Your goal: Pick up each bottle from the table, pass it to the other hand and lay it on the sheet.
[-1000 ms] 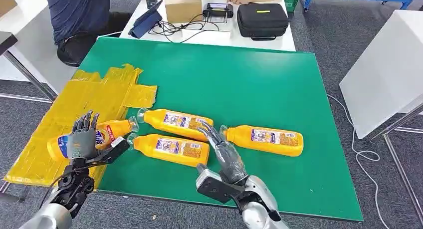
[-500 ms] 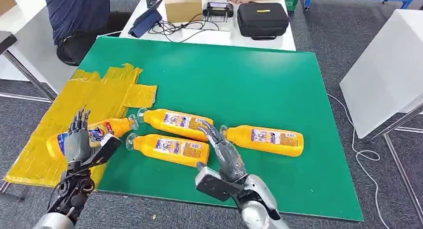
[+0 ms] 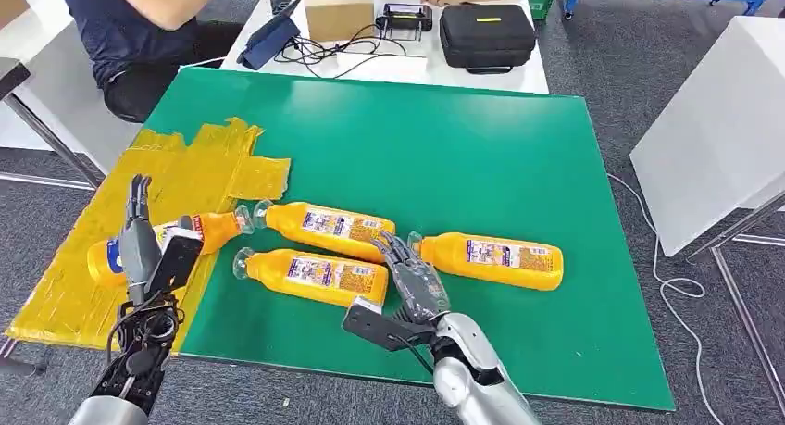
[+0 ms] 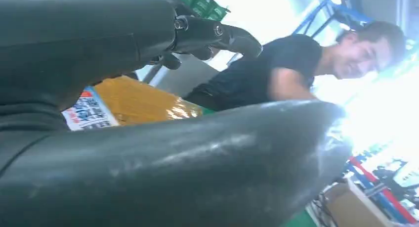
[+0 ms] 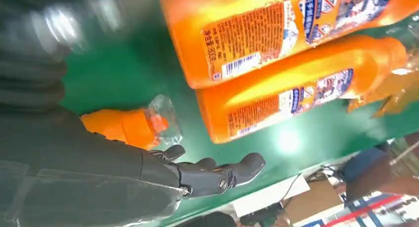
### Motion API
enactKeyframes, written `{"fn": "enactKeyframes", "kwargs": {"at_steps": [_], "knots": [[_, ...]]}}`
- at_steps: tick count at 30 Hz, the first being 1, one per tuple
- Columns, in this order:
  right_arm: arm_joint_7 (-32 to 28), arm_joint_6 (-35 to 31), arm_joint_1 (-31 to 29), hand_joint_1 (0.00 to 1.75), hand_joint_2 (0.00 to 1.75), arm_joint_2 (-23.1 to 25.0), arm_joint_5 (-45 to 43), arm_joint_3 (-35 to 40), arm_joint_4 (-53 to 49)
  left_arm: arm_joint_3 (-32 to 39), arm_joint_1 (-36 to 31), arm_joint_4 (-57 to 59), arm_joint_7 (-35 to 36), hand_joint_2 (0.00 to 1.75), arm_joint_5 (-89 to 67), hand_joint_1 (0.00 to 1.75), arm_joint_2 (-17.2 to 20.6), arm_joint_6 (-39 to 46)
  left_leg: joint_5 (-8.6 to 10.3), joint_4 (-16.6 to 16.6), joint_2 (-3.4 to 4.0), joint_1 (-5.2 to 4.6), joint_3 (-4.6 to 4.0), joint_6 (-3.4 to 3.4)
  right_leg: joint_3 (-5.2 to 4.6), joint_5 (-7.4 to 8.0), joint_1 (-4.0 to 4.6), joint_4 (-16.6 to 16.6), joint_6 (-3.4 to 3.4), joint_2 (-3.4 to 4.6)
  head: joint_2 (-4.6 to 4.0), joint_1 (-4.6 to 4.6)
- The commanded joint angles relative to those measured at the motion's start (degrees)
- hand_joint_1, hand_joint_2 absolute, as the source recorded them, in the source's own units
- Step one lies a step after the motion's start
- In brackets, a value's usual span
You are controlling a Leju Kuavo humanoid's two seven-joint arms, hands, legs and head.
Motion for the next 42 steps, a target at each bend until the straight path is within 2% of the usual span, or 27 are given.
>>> {"fn": "enactKeyframes", "kwargs": {"at_steps": [1, 9, 19, 25, 31, 42], "knots": [[3.8, 1.0, -4.8, 0.0, 1.75, 1.8, 5.3, 1.1, 8.7, -2.9, -3.5, 0.3, -1.9, 0.0, 2.9, 0.0, -2.2, -1.3, -0.04, 0.0, -0.05, 0.06, 0.12, -0.09, 0.18, -0.05, 0.05, -0.1, -0.07, 0.05, 0.0, -0.02], [3.8, 2.6, -11.0, 0.0, 1.75, 6.8, 5.0, 7.2, 12.3, -5.0, -7.0, 5.4, -3.1, 0.0, 2.2, 0.0, -2.9, 3.2, -0.01, 0.0, 0.05, 0.03, -0.03, -0.07, -0.03, -0.01, 0.02, 0.0, -0.05, 0.12, 0.0, 0.0], [6.0, 4.1, -15.1, 0.0, 1.75, 10.1, 3.3, 13.7, 16.3, -3.7, -4.6, 3.4, -2.7, 0.0, 2.3, 0.0, -2.7, 3.7, -0.12, 0.0, 0.1, 0.1, 0.28, -0.13, 0.29, -0.1, 0.07, -0.1, -0.1, 0.23, 0.02, 0.0], [11.1, 3.1, -19.6, 0.0, 1.75, 10.1, -1.3, 20.6, 23.9, -3.7, -4.2, 2.6, -2.3, 0.0, 1.9, 0.0, -3.1, 3.5, -0.06, -0.1, 0.11, 0.07, 0.2, -0.11, 0.21, -0.04, 0.04, -0.1, -0.09, 0.24, 0.0, 0.0], [15.1, 2.1, -22.3, 0.0, 1.75, 10.1, -1.8, 24.8, 30.3, -3.9, -3.5, 1.5, -2.6, 0.0, 2.2, 0.0, -3.3, 3.6, -0.05, -0.1, 0.08, 0.05, 0.14, -0.1, 0.16, -0.02, 0.03, -0.1, -0.1, 0.2, 0.0, 0.0], [16.5, 6.5, -23.8, 0.0, 1.75, 10.1, -5.0, 29.4, 34.9, -3.4, -2.6, -0.7, -1.9, 0.0, 1.6, 0.0, -4.3, 3.4, -0.04, 0.0, 0.01, 0.05, 0.12, -0.1, 0.14, 0.0, 0.04, 0.0, -0.18, 0.12, 0.0, 0.0]]}}
